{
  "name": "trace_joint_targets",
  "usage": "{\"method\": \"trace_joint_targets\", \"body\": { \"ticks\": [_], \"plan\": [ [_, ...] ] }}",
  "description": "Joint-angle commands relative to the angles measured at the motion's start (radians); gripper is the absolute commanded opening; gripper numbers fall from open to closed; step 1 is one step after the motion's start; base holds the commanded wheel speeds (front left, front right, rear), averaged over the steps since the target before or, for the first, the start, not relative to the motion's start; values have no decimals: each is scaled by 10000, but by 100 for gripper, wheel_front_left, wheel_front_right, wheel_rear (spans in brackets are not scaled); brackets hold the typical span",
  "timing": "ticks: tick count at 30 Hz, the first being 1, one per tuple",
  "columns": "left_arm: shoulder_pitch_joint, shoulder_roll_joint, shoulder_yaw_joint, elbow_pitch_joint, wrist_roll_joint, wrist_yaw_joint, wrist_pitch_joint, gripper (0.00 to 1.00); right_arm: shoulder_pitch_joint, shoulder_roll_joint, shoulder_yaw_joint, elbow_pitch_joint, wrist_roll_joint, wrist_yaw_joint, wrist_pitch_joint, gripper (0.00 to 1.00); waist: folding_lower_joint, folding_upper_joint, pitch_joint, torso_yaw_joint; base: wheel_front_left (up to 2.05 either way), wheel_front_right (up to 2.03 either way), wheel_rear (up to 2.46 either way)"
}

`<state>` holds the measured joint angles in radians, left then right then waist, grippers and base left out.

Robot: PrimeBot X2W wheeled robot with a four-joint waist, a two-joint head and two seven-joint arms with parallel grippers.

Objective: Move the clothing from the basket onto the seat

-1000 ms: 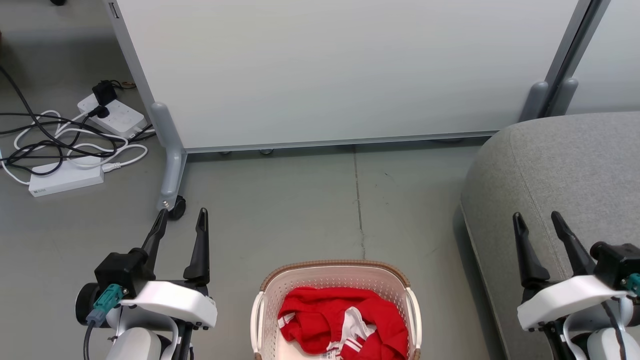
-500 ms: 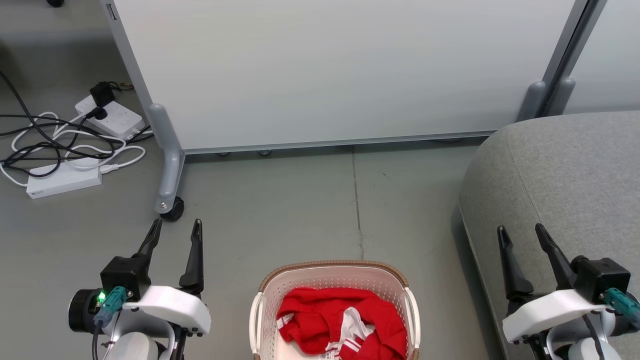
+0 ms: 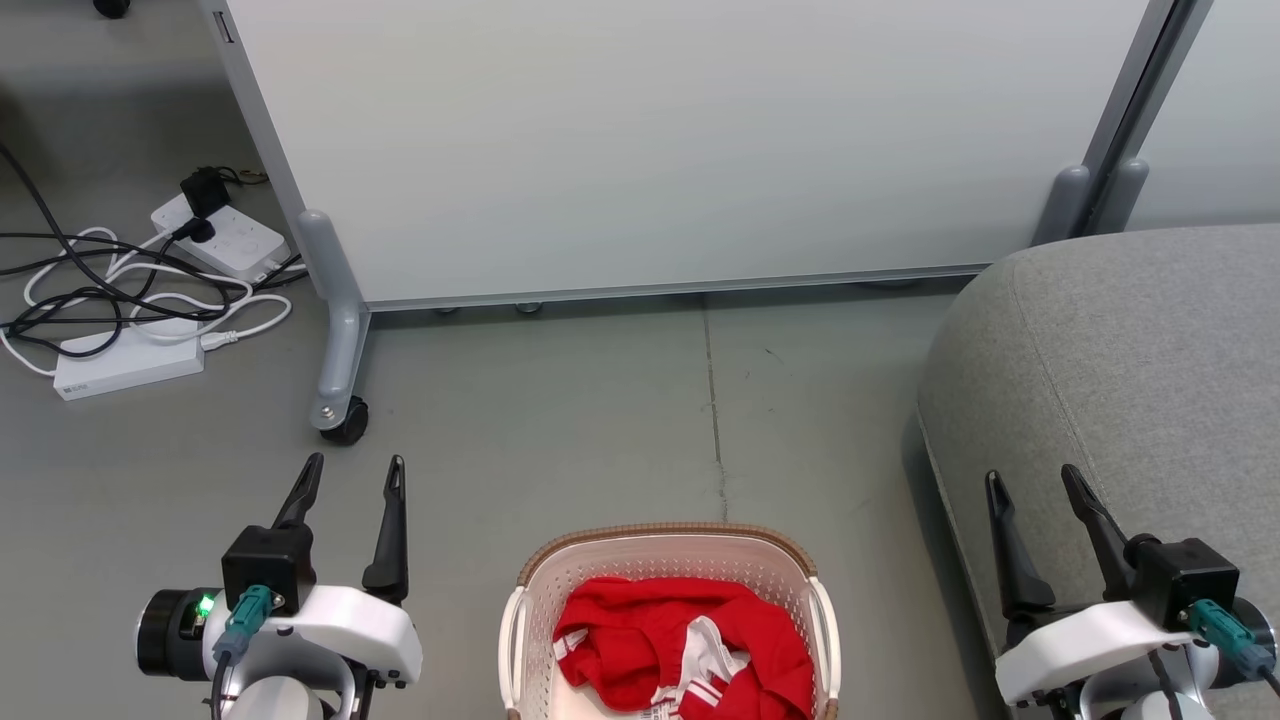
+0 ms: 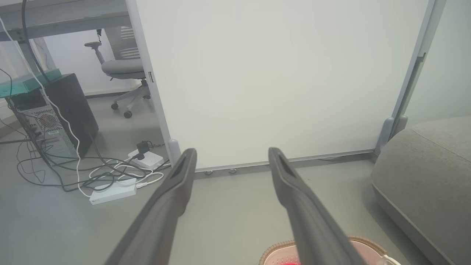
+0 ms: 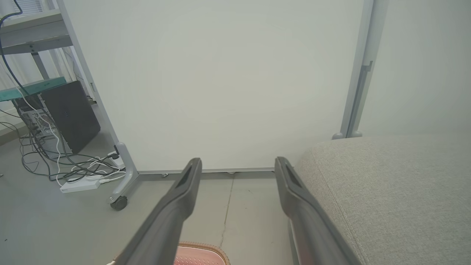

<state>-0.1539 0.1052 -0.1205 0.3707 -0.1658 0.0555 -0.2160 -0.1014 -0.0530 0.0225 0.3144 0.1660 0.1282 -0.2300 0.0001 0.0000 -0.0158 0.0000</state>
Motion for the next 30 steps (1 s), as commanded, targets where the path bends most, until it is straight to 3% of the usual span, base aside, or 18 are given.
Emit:
{"method": "trace_joint_targets", "body": {
  "ticks": [1, 14, 30],
  "plan": [
    [31, 5, 36, 45, 212, 86, -32, 100, 64, -5, 37, 76, -196, 45, -185, 100, -1, 0, -9, 6, 0, 0, 0],
    [161, 92, 297, -80, -190, -369, -357, 100, -36, 7, 87, 326, 33, 36, -376, 100, -1, 0, -30, -10, 0, 0, 0],
    [238, 311, 272, 221, -96, -178, -454, 100, -122, 9, -80, 593, 169, 36, -376, 100, -1, 0, -17, 5, 0, 0, 0]
  ]
}}
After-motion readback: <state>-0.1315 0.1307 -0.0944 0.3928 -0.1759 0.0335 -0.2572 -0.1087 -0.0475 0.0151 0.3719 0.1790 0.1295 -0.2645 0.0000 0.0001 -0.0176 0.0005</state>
